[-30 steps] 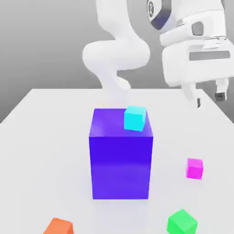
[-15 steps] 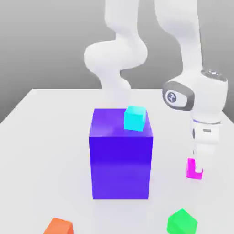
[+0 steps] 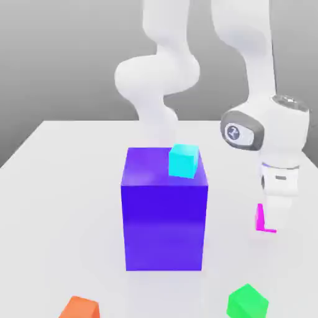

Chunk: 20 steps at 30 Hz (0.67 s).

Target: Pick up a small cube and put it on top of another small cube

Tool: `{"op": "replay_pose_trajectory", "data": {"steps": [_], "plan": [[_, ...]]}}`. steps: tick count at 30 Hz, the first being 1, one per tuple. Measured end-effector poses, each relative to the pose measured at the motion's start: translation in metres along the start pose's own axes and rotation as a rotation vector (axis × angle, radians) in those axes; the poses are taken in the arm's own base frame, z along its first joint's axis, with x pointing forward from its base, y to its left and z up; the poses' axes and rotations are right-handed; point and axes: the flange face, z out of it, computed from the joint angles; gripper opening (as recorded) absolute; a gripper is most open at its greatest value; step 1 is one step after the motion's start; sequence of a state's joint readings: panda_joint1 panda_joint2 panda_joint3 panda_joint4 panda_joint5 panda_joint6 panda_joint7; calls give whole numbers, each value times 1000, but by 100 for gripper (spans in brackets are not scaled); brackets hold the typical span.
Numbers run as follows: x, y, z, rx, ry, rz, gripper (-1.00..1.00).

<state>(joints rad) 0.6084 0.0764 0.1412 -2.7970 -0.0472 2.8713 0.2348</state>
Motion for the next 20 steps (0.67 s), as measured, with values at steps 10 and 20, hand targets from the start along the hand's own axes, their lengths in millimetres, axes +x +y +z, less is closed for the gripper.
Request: {"op": "replay_pose_trajectory", "data": {"steps": [10,20], "plan": [[109,135,-42,3,-1,414,-100],[133,197,-1,3,-1,556,100]]}}
